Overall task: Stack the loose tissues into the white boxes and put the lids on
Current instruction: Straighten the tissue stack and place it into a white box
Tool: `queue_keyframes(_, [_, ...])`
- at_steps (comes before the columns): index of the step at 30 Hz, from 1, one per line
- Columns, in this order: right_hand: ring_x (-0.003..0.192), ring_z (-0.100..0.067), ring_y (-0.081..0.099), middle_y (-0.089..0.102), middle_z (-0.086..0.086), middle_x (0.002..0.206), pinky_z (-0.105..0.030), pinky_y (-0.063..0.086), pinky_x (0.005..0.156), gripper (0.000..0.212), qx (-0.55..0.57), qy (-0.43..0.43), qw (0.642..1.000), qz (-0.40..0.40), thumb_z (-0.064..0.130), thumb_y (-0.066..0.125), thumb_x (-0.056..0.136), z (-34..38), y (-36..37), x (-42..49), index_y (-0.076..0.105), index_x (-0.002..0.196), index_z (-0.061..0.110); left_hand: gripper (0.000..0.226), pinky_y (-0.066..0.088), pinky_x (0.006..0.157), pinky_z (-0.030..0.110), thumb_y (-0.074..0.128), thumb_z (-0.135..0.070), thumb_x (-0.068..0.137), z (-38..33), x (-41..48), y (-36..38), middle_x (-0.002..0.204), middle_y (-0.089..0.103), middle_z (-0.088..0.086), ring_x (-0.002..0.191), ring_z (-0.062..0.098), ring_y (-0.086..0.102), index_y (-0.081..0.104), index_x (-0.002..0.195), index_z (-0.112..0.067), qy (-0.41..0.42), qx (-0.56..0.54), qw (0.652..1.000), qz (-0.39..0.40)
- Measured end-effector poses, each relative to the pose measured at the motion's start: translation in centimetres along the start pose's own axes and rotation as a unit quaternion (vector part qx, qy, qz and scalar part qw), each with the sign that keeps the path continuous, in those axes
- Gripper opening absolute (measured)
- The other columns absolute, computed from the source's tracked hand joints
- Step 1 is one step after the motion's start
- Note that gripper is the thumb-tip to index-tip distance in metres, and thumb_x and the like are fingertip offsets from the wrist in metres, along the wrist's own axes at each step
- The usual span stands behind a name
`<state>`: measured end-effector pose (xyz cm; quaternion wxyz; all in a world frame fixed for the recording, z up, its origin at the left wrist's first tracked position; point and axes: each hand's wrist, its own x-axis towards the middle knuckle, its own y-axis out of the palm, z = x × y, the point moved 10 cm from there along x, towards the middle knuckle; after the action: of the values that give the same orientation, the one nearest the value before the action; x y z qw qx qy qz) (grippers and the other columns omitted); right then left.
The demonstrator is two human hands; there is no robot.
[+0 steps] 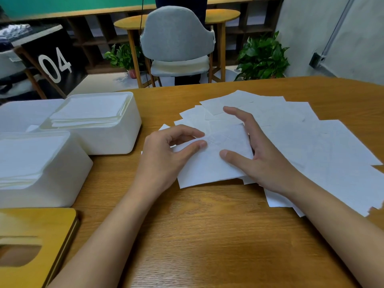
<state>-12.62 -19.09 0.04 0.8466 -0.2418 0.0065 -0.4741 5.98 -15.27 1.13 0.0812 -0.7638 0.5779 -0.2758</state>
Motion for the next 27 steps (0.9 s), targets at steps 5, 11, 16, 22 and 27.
queue_keyframes(5, [0.106,-0.022,0.065,0.059,0.022,0.126,-0.046,0.056,0.090,0.047,-0.028,-0.037,0.999,0.004,0.013,0.064,0.103,0.7,0.0,-0.2,0.051,0.136,0.044,0.016,0.050,0.090,0.022,0.081,-0.034,0.090,-0.5,-0.2,0.2,0.106,0.073,-0.019,0.103,0.003,0.067,0.078,0.107,-0.032,0.030,0.021,0.999,-0.022])
queue_keyframes(11, [0.108,-0.003,0.068,0.078,0.014,0.103,-0.021,0.045,0.096,0.033,0.028,-0.008,0.999,-0.015,-0.001,0.058,0.101,-0.6,-0.8,0.3,0.082,0.095,0.021,0.017,0.048,0.074,0.029,0.076,-0.032,0.097,1.4,0.2,-0.4,0.096,0.071,-0.015,0.087,0.004,0.063,0.074,0.114,-0.034,-0.027,-0.040,0.998,-0.030])
queue_keyframes(16, [0.118,-0.002,0.064,0.076,0.020,0.111,-0.028,0.047,0.107,0.037,-0.022,0.019,0.992,-0.122,0.000,0.065,0.090,-2.0,-3.5,0.4,0.081,0.100,0.032,0.040,0.050,0.086,0.025,0.082,-0.037,0.087,1.3,0.3,-0.3,0.114,0.066,-0.019,0.108,0.001,0.062,0.066,0.123,-0.037,0.013,0.136,0.990,0.046])
queue_keyframes(22, [0.104,-0.015,0.070,0.075,0.020,0.117,-0.036,0.053,0.099,0.037,-0.022,0.050,0.987,-0.151,0.003,0.064,0.091,-3.4,-4.3,0.4,0.080,0.102,0.034,0.022,0.052,0.096,0.036,0.084,-0.047,0.082,2.1,-0.1,1.5,0.113,0.067,-0.021,0.109,0.001,0.061,0.076,0.100,-0.037,0.029,0.233,0.956,0.176])
queue_keyframes(27, [0.124,-0.008,0.060,0.074,0.019,0.119,-0.027,0.046,0.105,0.037,-0.042,0.032,0.988,-0.147,0.006,0.063,0.093,-3.2,-4.0,0.6,0.079,0.106,0.037,0.002,0.056,0.084,0.043,0.076,-0.032,0.088,1.6,-0.2,1.7,0.098,0.071,-0.021,0.098,0.003,0.066,0.075,0.087,-0.034,0.057,0.242,0.956,0.157])
